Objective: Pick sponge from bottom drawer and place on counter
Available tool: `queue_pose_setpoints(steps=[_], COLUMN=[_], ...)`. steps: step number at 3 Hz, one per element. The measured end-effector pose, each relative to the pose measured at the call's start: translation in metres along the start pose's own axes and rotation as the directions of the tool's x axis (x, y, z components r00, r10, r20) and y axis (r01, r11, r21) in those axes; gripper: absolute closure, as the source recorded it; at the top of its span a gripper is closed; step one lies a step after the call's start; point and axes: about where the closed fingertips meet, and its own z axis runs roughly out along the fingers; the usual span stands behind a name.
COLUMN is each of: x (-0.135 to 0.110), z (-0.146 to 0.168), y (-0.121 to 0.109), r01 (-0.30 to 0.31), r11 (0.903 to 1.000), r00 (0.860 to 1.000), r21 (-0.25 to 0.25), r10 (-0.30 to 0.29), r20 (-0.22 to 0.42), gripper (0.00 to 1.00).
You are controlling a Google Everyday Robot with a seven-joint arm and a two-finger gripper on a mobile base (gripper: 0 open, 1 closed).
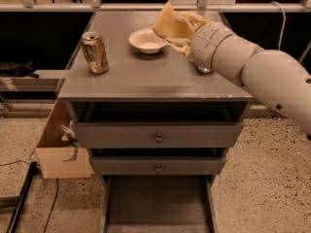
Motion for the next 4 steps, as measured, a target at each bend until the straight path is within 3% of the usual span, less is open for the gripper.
queue_pose_setpoints(steps=[1, 4], x=[0.000, 0.034], z=[0.013, 0.026], y=[0.012, 0.020], r01=[-0.015, -0.049], r11=[0.9997, 0.9981], r00=[1.000, 0.998], r21=[-0.021, -0.038], r10=[0.015, 0.047], r20=[0.003, -0.050], gripper=[1.00, 1.00])
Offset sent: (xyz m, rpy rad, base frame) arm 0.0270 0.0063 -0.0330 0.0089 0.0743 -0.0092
